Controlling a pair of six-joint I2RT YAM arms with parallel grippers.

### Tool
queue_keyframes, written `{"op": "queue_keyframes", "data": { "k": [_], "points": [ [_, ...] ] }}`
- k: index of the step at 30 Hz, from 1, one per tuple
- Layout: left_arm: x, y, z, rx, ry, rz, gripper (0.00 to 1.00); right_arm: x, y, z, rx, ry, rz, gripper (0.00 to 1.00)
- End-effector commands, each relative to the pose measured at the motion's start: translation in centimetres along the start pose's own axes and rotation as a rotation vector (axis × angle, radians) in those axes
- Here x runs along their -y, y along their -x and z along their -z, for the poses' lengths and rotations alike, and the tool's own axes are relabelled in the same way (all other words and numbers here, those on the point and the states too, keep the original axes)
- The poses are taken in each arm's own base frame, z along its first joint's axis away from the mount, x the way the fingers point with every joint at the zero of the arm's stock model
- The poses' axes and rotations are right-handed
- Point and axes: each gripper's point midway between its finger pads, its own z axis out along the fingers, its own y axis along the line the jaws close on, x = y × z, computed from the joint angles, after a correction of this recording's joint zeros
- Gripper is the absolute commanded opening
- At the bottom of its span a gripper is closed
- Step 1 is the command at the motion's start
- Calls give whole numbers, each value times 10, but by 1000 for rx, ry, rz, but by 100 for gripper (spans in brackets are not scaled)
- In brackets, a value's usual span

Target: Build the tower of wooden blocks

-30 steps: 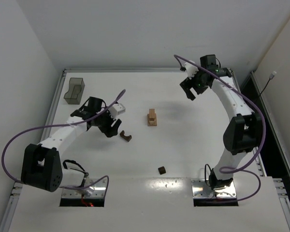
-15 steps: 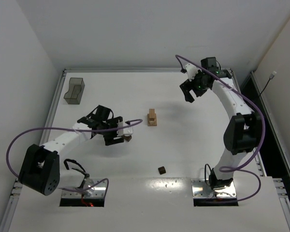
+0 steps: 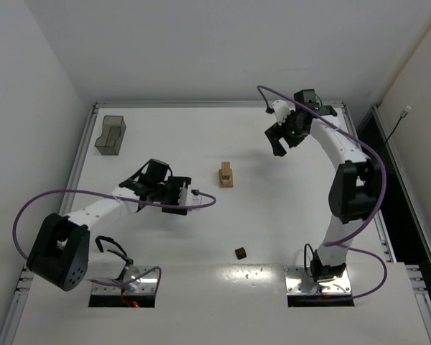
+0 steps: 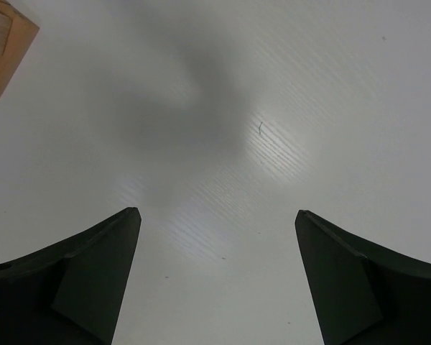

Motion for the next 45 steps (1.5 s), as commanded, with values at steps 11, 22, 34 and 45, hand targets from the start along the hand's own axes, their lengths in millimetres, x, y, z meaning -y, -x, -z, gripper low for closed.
{"op": "queue_keyframes", "data": {
  "k": [11,22,34,45],
  "points": [
    [8,16,-18,101,-46,-69,58,6,7,-7,4,9,-20,86],
    [30,10,-26,93,-137,-75,52,7,6,-13,-4,14,-23,86],
    [30,3,-40,77,-188,-37,46,6,3,-17,-19,24,-28,86],
    [3,7,-42,54,-115,127,0,6,1,-21,-27,29,-30,85]
  ]
}}
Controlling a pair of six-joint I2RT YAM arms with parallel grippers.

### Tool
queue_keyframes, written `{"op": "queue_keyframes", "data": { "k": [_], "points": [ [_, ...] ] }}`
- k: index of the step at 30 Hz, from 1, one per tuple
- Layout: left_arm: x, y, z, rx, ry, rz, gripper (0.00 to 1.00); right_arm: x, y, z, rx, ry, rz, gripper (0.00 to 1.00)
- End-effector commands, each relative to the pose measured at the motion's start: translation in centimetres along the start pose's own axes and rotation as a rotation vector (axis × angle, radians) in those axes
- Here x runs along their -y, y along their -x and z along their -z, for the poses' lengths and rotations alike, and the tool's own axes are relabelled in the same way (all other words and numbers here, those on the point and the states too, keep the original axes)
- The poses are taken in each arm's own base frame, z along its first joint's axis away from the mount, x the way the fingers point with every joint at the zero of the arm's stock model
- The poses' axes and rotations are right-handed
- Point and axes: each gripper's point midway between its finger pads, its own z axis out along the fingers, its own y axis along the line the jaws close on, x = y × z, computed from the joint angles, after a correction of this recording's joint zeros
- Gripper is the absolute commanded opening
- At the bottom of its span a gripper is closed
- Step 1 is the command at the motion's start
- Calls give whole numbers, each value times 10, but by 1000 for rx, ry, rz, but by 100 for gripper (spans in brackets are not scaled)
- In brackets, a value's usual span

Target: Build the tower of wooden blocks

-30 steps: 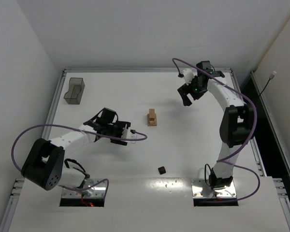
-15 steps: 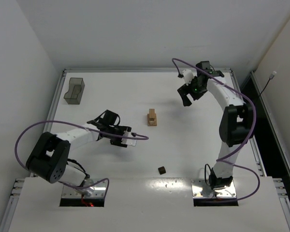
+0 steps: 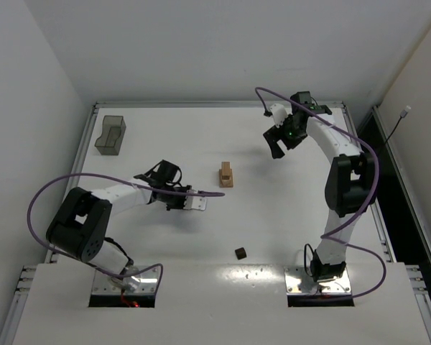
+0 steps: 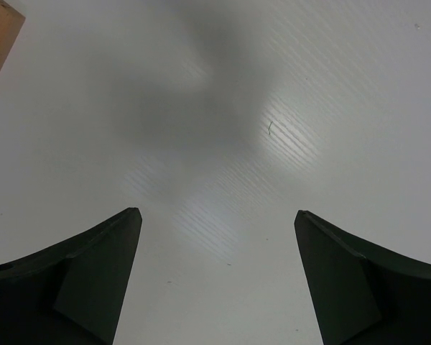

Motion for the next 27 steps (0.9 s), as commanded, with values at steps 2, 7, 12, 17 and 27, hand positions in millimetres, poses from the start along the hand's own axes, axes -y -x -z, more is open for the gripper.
{"op": "queue_keyframes", "data": {
  "k": [2,7,12,17,27],
  "points": [
    [-45,36,13,87,105,129,0,2,18,6,51,-5,7,83],
    [-77,75,31,265,48,679,0,-4,23,15,88,-4,-26,82],
    [-111,80,40,478,-104,1233,0,-4,25,20,119,-2,-51,82],
    [-121,42,21,579,-304,1552,0,-6,25,22,125,5,-50,82],
    [-147,-35,4,628,-264,1760,0,-6,22,21,105,5,-47,82]
  ]
}}
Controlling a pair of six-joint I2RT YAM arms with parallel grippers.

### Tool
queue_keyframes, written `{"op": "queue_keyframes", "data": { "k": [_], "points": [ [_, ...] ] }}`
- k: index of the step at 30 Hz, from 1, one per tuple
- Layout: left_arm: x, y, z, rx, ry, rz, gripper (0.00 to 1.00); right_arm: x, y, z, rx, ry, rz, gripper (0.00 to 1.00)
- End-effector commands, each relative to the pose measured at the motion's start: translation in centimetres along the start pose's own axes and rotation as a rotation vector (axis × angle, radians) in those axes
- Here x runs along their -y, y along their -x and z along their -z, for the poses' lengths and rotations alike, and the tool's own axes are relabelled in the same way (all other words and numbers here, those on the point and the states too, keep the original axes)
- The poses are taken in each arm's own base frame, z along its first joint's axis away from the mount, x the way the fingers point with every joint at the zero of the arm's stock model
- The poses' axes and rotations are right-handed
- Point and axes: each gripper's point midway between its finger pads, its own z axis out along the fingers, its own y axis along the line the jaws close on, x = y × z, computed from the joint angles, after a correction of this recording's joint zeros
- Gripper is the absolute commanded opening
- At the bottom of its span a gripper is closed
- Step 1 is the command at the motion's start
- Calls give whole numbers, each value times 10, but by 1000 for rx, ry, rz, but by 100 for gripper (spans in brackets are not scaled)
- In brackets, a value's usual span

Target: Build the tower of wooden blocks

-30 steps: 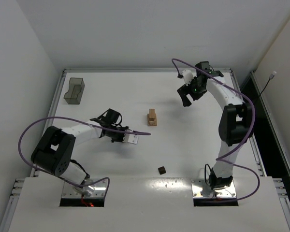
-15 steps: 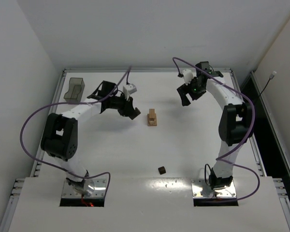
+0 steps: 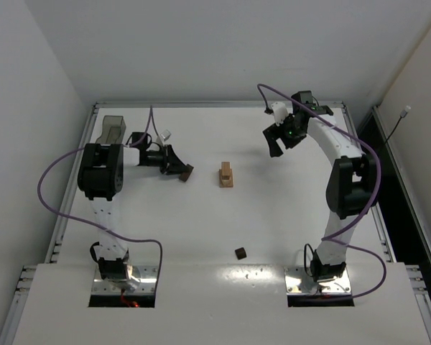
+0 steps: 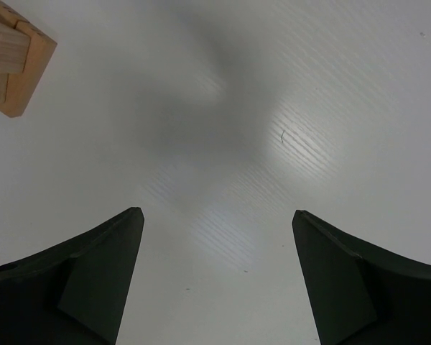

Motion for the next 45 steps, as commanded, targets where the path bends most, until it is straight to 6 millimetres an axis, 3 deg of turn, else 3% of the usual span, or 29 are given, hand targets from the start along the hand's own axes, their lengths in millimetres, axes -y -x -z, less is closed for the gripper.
{"op": "queue_keyframes", "data": {
  "k": [1,2,5,7,10,15,18,22,26,27,29,31,32,33,38,41,45],
  "points": [
    [8,26,5,42,-54,-33,0,1,13,14,48,-11,3,82],
    [2,29,7,51,-51,-54,0,1,13,14,48,-10,3,82],
    [-18,24,9,24,5,-43,28,-1,14,12,36,-9,8,82],
    [-28,23,11,21,31,-31,39,-1,14,12,36,-9,8,82],
    [-42,21,16,23,51,13,41,0,15,10,36,-9,8,82],
    [-52,29,26,48,148,-64,44,0,15,10,36,-9,8,82],
    [-55,47,44,110,281,-174,55,-1,16,10,40,-1,9,82],
    [-58,60,65,141,494,-283,56,-1,18,13,48,-6,11,82],
    [-47,60,74,136,634,-364,56,-2,18,13,52,2,11,82],
    [-31,65,73,151,656,-419,56,-2,18,13,52,3,11,82],
    [-26,61,77,160,734,-479,56,-4,15,11,44,7,9,82],
    [5,66,76,218,755,-574,56,-5,18,15,58,10,12,82],
    [8,67,80,236,816,-591,56,-4,20,15,65,6,15,82],
    [19,61,70,222,821,-623,56,-5,17,13,58,10,12,82],
    [46,44,67,263,905,-638,56,-7,21,18,79,9,18,82],
    [51,32,61,271,935,-668,56,-8,19,19,81,8,19,82],
    [38,14,55,228,970,-663,59,-10,22,25,102,7,26,82]
  ]
}}
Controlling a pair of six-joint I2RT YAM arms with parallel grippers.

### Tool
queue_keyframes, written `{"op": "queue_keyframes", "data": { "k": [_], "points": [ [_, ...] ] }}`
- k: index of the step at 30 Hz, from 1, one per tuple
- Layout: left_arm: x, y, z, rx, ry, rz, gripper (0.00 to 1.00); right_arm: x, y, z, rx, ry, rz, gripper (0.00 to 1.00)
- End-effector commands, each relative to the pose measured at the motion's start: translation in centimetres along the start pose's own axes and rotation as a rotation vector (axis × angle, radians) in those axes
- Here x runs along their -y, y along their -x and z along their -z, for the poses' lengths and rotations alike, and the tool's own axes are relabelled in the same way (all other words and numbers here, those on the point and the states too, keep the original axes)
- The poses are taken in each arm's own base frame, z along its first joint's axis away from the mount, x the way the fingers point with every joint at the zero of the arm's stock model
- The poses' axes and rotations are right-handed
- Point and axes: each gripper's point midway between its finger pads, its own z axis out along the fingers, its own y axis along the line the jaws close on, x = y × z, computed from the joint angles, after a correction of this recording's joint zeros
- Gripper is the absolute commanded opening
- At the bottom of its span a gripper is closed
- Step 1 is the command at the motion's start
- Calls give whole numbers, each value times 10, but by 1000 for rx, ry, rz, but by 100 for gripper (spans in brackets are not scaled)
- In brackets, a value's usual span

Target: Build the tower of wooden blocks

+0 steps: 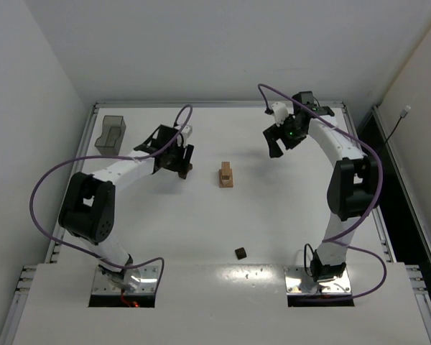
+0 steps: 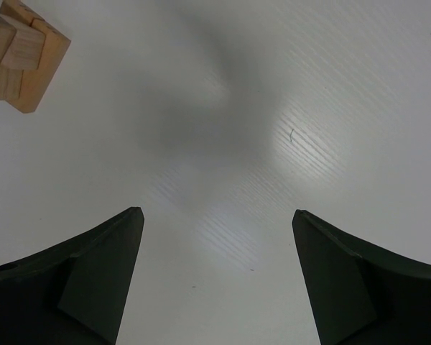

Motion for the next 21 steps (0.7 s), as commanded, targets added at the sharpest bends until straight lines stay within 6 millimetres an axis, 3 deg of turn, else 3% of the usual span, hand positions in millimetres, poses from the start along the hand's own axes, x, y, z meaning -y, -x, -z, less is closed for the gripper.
{"op": "queue_keyframes", "data": {
  "k": [1,14,21],
  "points": [
    [-6,-16,5,-18,78,1,59,-1,22,23,95,-19,19,82],
    [15,-29,-12,6,-35,-46,64,-1,22,24,101,-22,21,82],
    [14,-36,-26,-18,-35,-64,64,-1,21,23,94,-18,18,82]
  ]
}}
